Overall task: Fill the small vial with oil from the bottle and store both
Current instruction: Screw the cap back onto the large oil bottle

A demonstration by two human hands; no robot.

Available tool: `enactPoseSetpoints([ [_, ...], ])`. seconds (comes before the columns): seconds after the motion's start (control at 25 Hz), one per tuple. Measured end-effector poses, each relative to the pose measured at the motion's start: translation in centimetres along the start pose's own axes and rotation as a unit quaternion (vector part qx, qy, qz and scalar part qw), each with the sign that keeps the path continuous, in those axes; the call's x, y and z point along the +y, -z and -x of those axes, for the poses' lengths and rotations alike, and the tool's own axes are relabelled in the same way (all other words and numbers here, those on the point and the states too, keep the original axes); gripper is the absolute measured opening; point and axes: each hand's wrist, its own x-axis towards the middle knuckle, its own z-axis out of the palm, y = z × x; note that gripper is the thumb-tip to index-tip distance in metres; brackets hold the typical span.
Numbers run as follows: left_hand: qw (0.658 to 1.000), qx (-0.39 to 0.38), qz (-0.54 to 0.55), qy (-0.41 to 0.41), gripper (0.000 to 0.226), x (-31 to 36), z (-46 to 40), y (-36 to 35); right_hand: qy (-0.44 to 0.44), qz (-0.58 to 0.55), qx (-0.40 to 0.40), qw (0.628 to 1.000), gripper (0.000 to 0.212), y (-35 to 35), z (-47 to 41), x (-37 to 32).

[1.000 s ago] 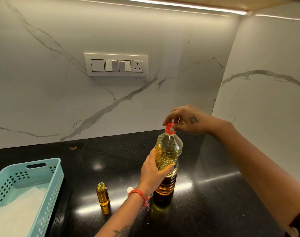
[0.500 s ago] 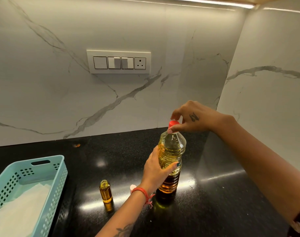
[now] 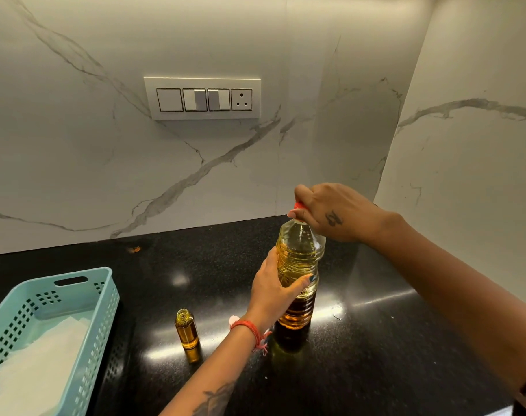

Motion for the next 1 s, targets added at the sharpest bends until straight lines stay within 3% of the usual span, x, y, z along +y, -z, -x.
enactPoseSetpoints([
  [0.52,1.0,0.015,-0.006,-0.004,0.062,0.0,0.1,-0.3,-0.167,-0.047,0.013,0.985,0.028,-0.2,-0.3,-3.2],
  [0.8,1.0,0.005,-0.001,0.007,0.065,-0.1,0.1,-0.2,-0.195,-0.069,0.034,0.978,0.033,-0.3,0.0,-3.7],
  [0.92,1.0,-0.004,-0.009,0.01,0.07,0.1,0.1,-0.1,-0.178,-0.211,0.057,0.959,0.047,-1.6,2.0,-2.5],
  [1.0,1.0,-0.015,-0.008,0.017,0.075,0.2,0.0,0.1,-0.189,-0.335,0.106,0.917,0.056,-3.0,4.0,-2.1],
])
